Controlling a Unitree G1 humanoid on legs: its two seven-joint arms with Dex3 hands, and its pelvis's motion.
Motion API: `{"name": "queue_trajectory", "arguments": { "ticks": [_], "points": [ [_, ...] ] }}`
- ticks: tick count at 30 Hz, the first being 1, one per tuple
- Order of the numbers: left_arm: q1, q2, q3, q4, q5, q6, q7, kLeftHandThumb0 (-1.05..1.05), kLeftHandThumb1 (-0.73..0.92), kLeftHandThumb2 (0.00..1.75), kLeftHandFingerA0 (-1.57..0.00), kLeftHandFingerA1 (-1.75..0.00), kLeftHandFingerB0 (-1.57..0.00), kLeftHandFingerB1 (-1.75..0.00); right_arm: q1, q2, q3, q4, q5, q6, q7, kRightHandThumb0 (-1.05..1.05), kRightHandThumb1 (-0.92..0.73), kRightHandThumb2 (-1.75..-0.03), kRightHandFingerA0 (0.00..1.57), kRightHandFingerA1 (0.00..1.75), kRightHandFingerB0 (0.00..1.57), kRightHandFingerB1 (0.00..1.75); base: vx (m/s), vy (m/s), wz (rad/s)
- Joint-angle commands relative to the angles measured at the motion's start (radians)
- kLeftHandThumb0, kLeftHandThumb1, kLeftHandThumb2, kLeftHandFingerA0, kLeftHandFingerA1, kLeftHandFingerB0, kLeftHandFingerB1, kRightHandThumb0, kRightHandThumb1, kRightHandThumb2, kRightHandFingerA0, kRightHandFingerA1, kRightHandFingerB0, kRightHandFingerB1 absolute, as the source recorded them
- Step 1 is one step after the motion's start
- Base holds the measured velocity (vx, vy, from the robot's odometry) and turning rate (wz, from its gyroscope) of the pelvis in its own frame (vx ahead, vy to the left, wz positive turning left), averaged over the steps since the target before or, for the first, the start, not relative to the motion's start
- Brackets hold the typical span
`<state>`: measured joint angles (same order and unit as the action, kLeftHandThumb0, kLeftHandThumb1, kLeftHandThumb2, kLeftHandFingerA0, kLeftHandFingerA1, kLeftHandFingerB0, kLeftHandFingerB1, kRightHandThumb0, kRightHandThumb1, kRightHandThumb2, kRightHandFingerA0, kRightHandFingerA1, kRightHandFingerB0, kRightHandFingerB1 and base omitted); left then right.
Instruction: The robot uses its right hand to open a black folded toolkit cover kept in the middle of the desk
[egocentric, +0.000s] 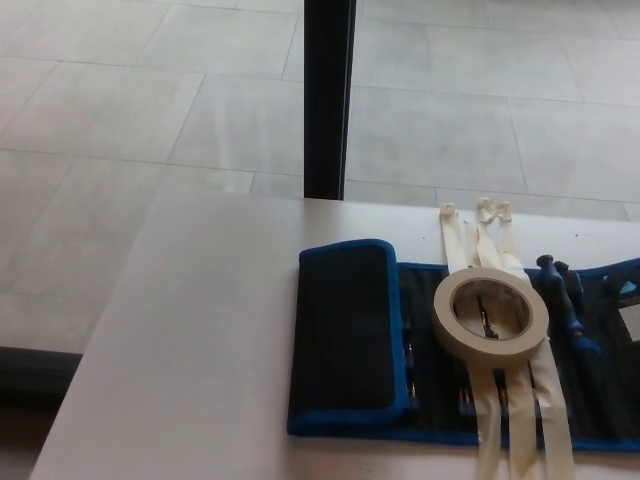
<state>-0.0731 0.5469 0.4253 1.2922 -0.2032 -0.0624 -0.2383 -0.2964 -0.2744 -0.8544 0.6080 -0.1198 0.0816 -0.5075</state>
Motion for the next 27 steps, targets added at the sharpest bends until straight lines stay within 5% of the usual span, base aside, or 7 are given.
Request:
{"name": "queue_trajectory", "arguments": {
  "ticks": [1, 2, 14, 15, 16, 21, 27],
  "points": [
    [0.007, 0.037, 0.009, -0.001, -0.002, -0.012, -0.006, -0.92, 0.68, 1.14, -0.21, -0.58, -0.18, -0.47, -0.171, -0.277, -0.256, -0.017, 0.364, 0.336, 0.070, -0.38, -0.70, -0.74, 0.06, 0.92, 0.11, 0.53, 0.00, 0.000, 0.00],
    [0.008, 0.038, 0.014, -0.001, -0.007, -0.008, -0.013, -0.97, 0.90, 0.68, -0.23, -0.54, -0.28, -0.37, -0.192, -0.315, -0.264, 0.002, 0.361, 0.342, 0.071, -0.37, -0.68, -0.70, 0.07, 0.77, 0.20, 0.60, 0.00, 0.000, 0.00],
    [0.008, 0.038, -0.021, 0.000, 0.034, -0.028, 0.005, -0.91, 0.70, 1.14, -0.22, -0.59, -0.21, -0.49, 0.044, -0.402, -0.200, 0.314, 0.316, 0.078, 0.370, -0.66, -0.74, -0.62, 0.00, 0.51, 0.03, 0.35, 0.00, 0.000, 0.00],
    [0.009, 0.037, -0.022, 0.000, 0.032, -0.030, 0.005, -0.89, 0.70, 1.15, -0.21, -0.59, -0.17, -0.48, 0.040, -0.378, -0.202, 0.341, 0.314, 0.049, 0.318, -0.68, -0.72, -0.58, 0.08, 1.02, 0.07, 0.46, 0.00, 0.000, 0.00],
    [0.006, 0.039, -0.009, -0.002, 0.016, -0.016, 0.000, -0.95, 0.91, 0.68, -0.26, -0.56, -0.29, -0.39, 0.039, -0.349, -0.219, 0.336, 0.336, 0.051, 0.303, -0.71, -0.54, -0.92, 0.37, 0.88, 0.11, 0.55, 0.00, 0.000, 0.00],
    [0.004, 0.024, 0.007, -0.002, 0.000, -0.007, -0.001, -0.91, 0.68, 1.13, -0.25, -0.59, -0.22, -0.48, 0.080, -0.242, -0.219, 0.388, 0.382, -0.056, 0.318, -0.65, -0.76, -0.61, 0.03, 0.79, 0.07, 0.60, 0.00, 0.000, 0.00],
    [0.014, 0.024, -0.009, -0.005, 0.016, -0.032, 0.006, -0.97, 0.92, 0.68, -0.27, -0.56, -0.28, -0.38, 0.106, -0.163, -0.231, 0.411, 0.457, -0.096, 0.303, -0.62, -0.53, -0.94, 0.25, 0.73, 0.09, 0.53, 0.00, 0.000, 0.00]
  ]
}}
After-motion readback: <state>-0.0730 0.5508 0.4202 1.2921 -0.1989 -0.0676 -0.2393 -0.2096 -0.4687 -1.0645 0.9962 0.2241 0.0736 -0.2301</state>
